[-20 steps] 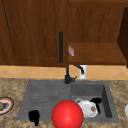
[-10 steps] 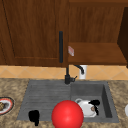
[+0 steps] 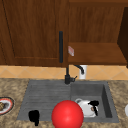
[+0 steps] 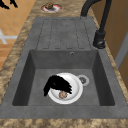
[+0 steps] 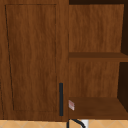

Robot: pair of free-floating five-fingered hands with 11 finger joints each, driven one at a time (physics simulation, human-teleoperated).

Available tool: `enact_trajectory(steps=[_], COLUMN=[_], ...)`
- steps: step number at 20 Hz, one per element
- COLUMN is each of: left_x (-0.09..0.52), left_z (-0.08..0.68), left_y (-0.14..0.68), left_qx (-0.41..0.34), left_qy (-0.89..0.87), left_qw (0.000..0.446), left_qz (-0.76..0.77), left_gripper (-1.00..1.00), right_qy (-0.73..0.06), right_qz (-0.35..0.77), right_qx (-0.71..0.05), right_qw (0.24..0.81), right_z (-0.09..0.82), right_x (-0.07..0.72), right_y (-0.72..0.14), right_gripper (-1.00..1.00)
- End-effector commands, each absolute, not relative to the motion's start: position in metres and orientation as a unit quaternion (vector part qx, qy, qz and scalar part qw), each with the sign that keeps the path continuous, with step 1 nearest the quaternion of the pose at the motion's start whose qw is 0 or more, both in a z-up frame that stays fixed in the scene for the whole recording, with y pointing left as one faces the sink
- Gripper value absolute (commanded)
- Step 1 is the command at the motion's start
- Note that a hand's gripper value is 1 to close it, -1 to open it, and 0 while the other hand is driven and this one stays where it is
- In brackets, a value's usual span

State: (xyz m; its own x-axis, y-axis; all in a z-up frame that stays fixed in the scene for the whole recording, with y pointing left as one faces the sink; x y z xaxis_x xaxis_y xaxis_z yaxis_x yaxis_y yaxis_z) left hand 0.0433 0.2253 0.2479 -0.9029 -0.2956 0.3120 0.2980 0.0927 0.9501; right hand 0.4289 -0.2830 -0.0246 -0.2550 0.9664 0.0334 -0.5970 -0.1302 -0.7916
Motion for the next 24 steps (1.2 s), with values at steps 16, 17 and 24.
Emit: enact_trajectory(steps=[16, 17, 24], left_x=[0.043, 0.043, 0.043], left_z=[0.248, 0.248, 0.248], left_y=[0.225, 0.225, 0.225], left_qx=[-0.001, -0.001, -0.001], left_qy=[-0.706, -0.706, -0.706], left_qw=[0.22, 0.22, 0.22], left_qz=[-0.674, -0.674, -0.674], left_gripper=[0.0, 0.0, 0.0], right_qy=[-0.337, -0.34, -0.364], right_qz=[0.711, 0.71, 0.7], right_qx=[-0.228, -0.23, -0.221], right_qw=[0.574, 0.573, 0.574], right_z=[-0.071, -0.075, -0.084], right_x=[0.469, 0.469, 0.467], right_y=[-0.284, -0.285, -0.295], right_gripper=[-1.0, -1.0, -1.0])
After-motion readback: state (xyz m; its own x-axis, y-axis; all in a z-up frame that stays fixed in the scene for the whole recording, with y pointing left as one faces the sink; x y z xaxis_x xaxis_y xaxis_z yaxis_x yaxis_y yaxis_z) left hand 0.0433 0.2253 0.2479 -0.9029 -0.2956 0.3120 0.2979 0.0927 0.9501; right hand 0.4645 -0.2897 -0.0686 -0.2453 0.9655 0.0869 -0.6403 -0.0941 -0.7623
